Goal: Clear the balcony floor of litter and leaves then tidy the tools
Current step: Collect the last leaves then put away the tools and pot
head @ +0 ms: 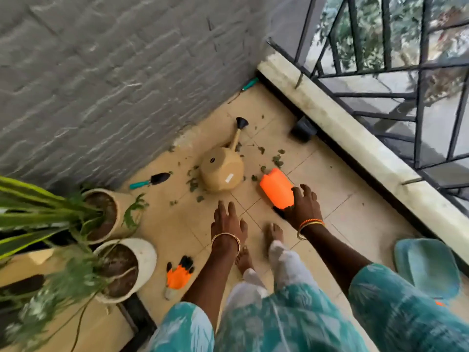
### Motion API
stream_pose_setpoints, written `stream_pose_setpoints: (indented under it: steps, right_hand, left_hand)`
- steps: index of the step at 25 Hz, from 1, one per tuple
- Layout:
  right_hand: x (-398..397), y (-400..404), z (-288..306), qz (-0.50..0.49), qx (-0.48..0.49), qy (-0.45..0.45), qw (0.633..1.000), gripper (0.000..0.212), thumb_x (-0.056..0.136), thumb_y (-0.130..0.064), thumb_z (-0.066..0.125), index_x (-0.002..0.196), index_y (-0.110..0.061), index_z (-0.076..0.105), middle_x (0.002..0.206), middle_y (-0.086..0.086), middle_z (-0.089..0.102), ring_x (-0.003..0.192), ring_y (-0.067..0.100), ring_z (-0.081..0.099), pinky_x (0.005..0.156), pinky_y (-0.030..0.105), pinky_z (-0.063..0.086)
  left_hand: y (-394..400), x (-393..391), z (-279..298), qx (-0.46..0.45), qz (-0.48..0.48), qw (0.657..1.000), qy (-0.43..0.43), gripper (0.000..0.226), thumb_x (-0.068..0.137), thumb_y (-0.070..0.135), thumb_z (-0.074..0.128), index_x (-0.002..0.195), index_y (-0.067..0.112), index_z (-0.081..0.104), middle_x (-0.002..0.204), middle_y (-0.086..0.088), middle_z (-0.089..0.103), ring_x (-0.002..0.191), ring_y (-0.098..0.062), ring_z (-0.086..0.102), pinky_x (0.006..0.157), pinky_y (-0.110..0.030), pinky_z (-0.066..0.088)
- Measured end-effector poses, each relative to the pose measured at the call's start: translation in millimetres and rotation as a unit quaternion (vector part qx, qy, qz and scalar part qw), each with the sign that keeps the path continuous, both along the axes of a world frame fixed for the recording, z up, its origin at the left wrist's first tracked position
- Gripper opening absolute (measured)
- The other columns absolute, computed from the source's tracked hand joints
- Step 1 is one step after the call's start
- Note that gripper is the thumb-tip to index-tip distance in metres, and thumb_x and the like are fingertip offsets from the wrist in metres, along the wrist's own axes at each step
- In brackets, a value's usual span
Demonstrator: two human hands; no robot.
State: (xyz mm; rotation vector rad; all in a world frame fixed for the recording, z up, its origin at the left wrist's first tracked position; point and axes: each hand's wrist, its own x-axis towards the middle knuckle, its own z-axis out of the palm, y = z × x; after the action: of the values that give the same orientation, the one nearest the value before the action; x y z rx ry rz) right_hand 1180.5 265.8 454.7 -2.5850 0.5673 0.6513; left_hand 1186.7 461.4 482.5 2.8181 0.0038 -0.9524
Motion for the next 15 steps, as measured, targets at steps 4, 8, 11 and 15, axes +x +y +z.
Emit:
stream_pose_setpoints:
  steps: [4, 8, 11, 15]
  right_hand:
    - [30.2, -10.4, -104.1, -0.054, 0.014, 0.055, 0.997, 0.058, 0.079, -0.025, 0.065, 0.13, -0.007, 0.043, 0.139, 0.02, 0.035, 0.122, 0.039, 0.038, 0.093, 0.048, 0.043]
    - [69.2, -38.8, -256.8, -0.093, 0.061, 0.083, 0.99, 0.066, 0.077, -0.029, 0.07, 0.134, -0.012, 0.04, 0.138, 0.018, 0.036, 0.124, 0.037, 0.037, 0.096, 0.044, 0.041]
    - [92.2, -64.2, -365.9, -0.116, 0.086, 0.092, 0.985, 0.084, 0.072, -0.052, 0.071, 0.138, -0.016, 0.034, 0.139, 0.016, 0.038, 0.125, 0.036, 0.039, 0.101, 0.045, 0.038]
    - [110.8, -89.8, -441.2, -0.18, 0.191, 0.126, 0.957, 0.099, 0.061, -0.074, 0.061, 0.141, -0.026, 0.03, 0.14, 0.007, 0.043, 0.122, 0.029, 0.047, 0.102, 0.039, 0.04]
  left_hand:
    - [-19.5, 45.2, -105.5, -0.041, 0.021, 0.992, 0.115, 0.053, 0.093, 0.037, 0.047, 0.14, 0.015, 0.036, 0.143, -0.01, 0.037, 0.13, -0.027, 0.038, 0.101, -0.039, 0.039]
    - [-62.7, 88.9, -282.6, -0.143, 0.165, 0.949, 0.227, 0.05, 0.088, 0.038, 0.06, 0.13, 0.013, 0.047, 0.124, -0.009, 0.057, 0.114, -0.026, 0.054, 0.094, -0.031, 0.044]
    - [-97.5, 107.5, -402.3, -0.234, 0.358, 0.86, 0.277, 0.044, 0.085, 0.045, 0.064, 0.113, 0.013, 0.054, 0.093, -0.006, 0.058, 0.078, -0.021, 0.057, 0.061, -0.027, 0.052]
    - [-119.8, 112.0, -486.4, -0.355, 0.465, 0.732, 0.35, 0.037, 0.083, 0.052, 0.059, 0.108, 0.025, 0.057, 0.102, -0.004, 0.065, 0.092, -0.025, 0.064, 0.073, -0.038, 0.056]
